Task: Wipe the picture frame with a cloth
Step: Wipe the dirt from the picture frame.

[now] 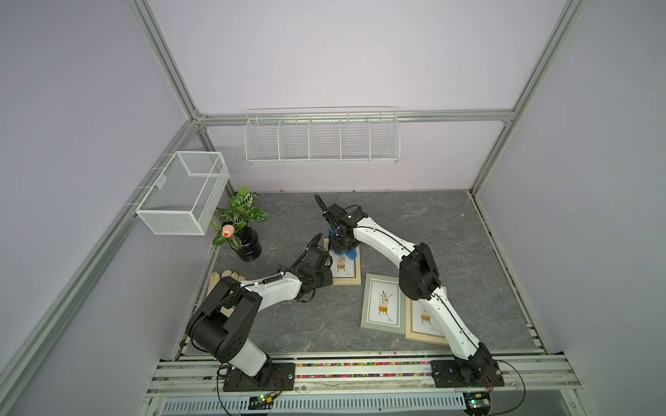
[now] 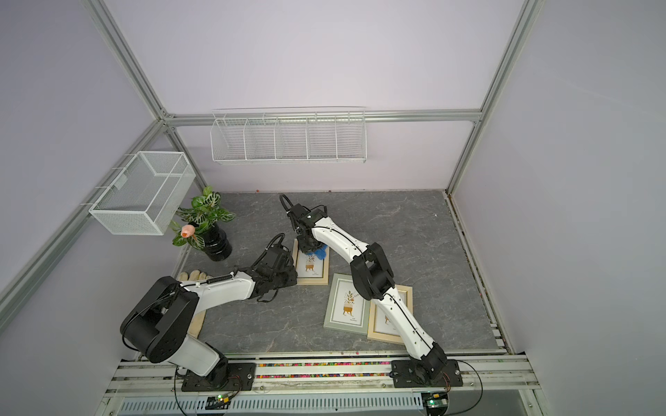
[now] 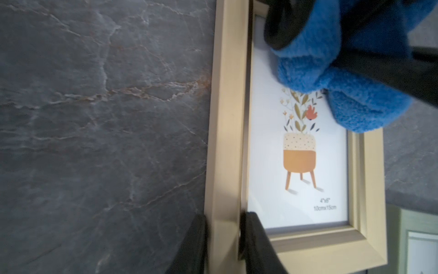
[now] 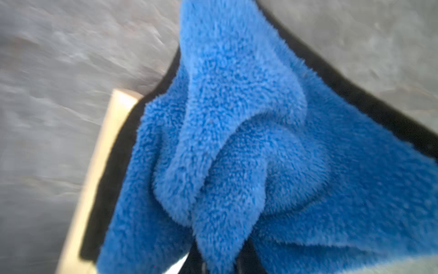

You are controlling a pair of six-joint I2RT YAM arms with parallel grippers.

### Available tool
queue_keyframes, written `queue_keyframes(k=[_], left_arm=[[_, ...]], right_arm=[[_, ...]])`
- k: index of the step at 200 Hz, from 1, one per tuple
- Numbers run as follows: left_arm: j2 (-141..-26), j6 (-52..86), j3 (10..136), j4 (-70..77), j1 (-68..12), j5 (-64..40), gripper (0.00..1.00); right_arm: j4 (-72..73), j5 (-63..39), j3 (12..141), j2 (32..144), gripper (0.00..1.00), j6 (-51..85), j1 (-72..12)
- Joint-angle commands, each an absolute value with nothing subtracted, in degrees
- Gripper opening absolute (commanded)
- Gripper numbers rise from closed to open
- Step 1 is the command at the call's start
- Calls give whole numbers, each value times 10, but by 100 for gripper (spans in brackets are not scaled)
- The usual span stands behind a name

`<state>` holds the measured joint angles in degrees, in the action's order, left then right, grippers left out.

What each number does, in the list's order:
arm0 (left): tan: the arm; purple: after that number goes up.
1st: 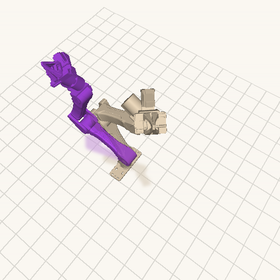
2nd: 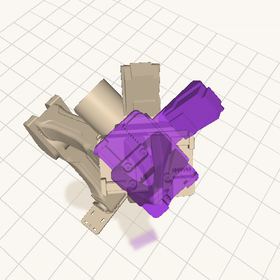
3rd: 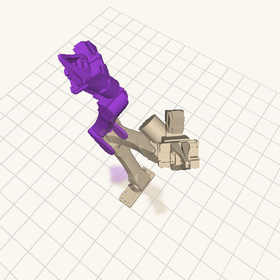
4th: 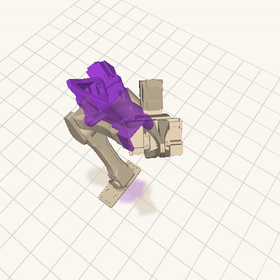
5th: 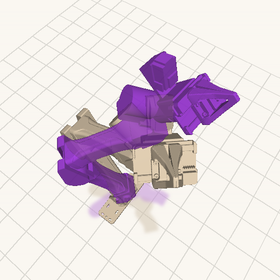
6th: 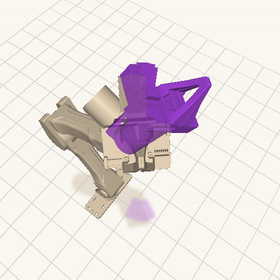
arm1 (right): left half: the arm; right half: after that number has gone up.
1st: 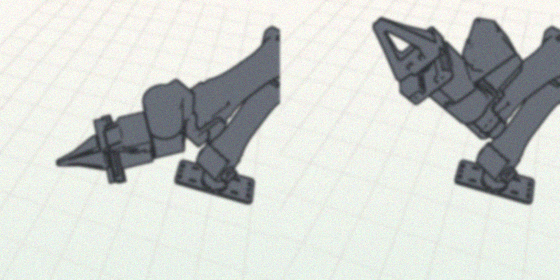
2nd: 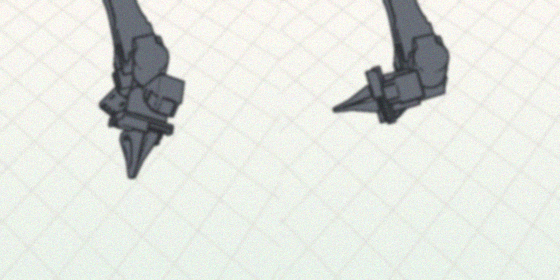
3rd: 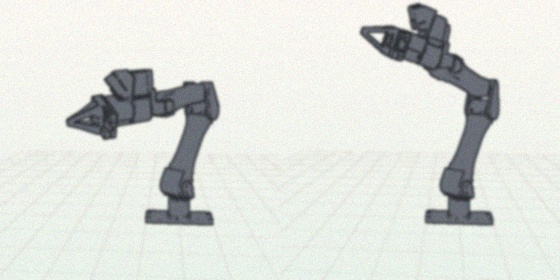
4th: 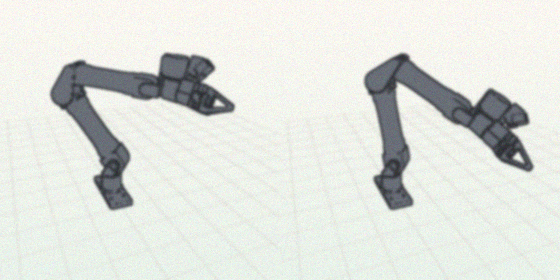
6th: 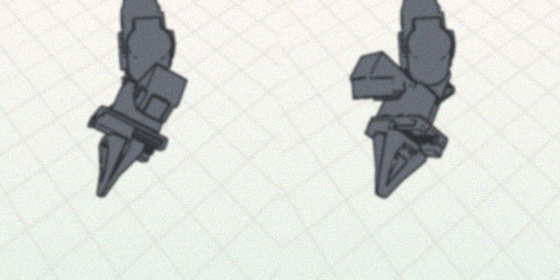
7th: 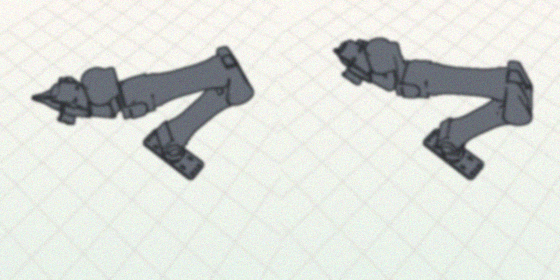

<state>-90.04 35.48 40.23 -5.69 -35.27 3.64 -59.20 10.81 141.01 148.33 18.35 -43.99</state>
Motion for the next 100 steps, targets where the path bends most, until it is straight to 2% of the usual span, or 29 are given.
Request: queue_keyframes(k=[1, 31, 72, 100], left_arm=[[-919, 357, 381, -143, -349, 63, 27], [-911, 359, 379, -145, -349, 68, 27], [-912, 362, 372, -137, -349, 68, 27], [-917, 363, 372, -131, -349, 62, 27]], right_arm=[[-622, 79, 1465, 1527, 7, 191, -445], [-633, 104, 1435, 1512, 7, 190, -427], [-511, 121, 1219, 1389, 7, 183, -413], [-502, 97, 1226, 1389, 7, 184, -421]])
